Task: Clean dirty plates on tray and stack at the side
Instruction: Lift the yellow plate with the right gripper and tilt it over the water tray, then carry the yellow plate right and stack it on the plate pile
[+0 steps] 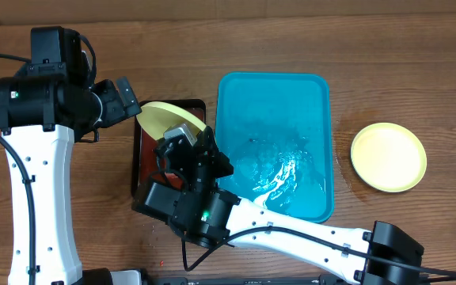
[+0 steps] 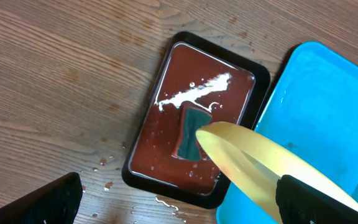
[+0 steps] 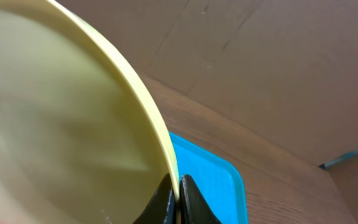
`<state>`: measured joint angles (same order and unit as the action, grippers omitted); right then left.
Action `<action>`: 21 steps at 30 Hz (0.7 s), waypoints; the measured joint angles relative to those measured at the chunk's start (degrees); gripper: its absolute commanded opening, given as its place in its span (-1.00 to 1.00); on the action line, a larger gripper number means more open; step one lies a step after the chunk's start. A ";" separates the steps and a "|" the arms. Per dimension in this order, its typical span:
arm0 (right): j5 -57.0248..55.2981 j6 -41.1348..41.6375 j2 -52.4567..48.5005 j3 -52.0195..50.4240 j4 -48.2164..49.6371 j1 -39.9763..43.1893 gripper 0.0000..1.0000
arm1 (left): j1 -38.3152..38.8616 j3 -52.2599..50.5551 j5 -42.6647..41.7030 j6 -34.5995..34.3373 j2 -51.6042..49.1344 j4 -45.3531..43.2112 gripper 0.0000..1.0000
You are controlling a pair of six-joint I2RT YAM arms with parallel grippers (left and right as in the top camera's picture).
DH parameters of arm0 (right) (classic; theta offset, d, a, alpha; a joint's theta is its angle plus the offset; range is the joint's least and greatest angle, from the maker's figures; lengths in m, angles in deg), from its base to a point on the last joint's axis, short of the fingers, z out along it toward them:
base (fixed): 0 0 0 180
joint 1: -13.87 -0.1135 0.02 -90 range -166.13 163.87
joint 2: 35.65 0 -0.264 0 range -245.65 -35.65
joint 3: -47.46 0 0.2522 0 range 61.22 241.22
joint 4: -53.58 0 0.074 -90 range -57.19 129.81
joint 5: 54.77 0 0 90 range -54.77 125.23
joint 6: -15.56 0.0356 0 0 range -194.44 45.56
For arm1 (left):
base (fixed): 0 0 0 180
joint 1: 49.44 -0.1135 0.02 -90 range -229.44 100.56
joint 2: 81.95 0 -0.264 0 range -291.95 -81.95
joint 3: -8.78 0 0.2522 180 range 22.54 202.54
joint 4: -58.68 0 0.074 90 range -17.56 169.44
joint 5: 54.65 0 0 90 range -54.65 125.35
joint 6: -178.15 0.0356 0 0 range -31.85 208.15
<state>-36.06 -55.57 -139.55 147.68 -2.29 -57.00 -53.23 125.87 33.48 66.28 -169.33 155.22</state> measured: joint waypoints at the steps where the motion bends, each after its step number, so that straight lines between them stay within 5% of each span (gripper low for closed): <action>1: 0.24 0.00 0.00 0.00 0.02 0.00 -0.92 | 0.00 0.00 -0.02 0.00 0.00 0.02 1.00; 21: 1.01 0.02 0.00 0.00 0.02 0.09 -0.93 | 0.00 0.00 -0.02 0.00 0.00 0.02 1.00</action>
<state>-35.06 -55.55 -139.55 147.68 -2.27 -56.91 -53.23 125.87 33.46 66.28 -169.33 155.25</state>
